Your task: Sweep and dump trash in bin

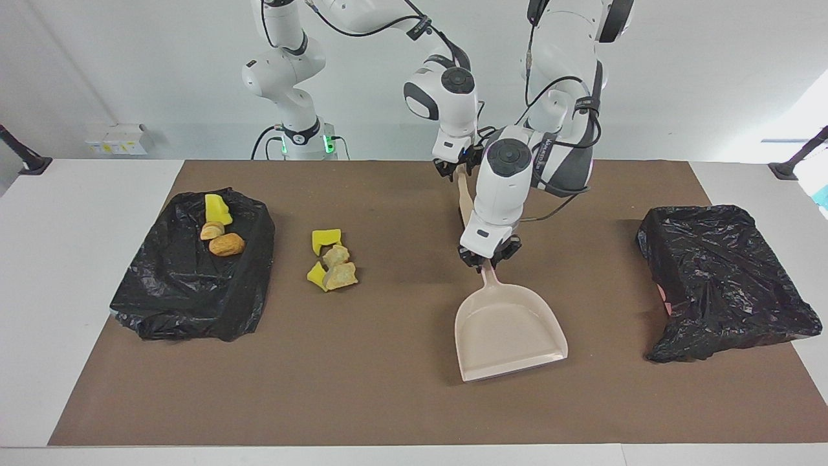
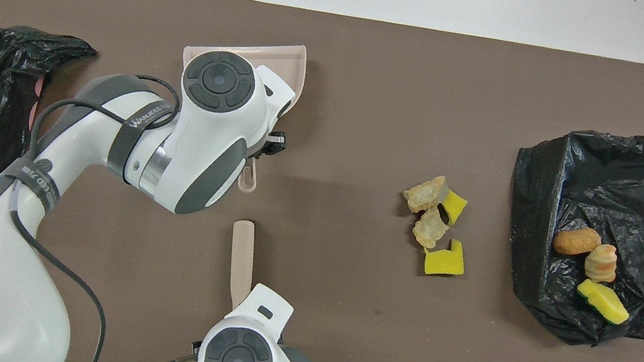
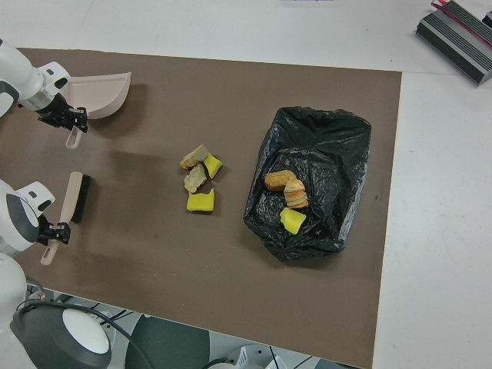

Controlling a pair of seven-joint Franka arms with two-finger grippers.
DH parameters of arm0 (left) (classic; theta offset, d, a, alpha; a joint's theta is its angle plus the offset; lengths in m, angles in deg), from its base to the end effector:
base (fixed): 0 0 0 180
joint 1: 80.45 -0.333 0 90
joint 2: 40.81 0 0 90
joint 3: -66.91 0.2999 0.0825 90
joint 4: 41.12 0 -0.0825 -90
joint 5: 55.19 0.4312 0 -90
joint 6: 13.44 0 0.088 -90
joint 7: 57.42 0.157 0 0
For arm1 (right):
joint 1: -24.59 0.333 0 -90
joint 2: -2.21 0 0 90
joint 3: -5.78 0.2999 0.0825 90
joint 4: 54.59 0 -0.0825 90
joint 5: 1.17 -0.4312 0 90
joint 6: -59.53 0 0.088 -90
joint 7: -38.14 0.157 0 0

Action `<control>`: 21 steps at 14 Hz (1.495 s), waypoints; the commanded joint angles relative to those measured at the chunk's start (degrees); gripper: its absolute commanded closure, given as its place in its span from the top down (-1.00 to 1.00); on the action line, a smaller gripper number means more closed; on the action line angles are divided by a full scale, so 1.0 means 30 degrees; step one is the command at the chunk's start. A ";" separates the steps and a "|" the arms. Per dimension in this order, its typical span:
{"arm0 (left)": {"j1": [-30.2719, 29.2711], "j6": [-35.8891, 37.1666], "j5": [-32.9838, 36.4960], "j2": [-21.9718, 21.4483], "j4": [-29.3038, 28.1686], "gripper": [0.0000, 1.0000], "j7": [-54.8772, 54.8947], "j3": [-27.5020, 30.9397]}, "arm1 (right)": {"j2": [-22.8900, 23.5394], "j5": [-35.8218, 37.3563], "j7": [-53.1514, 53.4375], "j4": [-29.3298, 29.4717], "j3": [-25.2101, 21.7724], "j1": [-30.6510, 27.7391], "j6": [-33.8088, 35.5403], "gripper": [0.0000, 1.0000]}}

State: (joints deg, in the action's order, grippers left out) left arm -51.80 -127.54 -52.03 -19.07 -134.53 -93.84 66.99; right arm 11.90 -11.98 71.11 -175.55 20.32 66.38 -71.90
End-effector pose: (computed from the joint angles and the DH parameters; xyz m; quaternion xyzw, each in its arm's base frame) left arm 0.6161 -0.3288 0.3140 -0.9980 -0.0569 -0.0059 0.0263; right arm 0.3242 0.5098 0.2452 -0.9860 -0.1389 0.0589 0.0714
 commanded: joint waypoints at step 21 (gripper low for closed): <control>-0.5417 0.3199 0.0441 0.0371 0.1548 -1.00 1.8462 -0.0115 | -0.8650 0.0701 -0.2163 0.1682 -0.0276 -0.9646 1.2660 -1.00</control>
State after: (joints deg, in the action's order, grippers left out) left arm -67.56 -119.01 -51.30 -18.30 -131.23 -43.42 67.02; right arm -12.73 -10.56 67.86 -170.38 18.86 42.21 -37.06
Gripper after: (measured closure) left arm 0.692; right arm 0.731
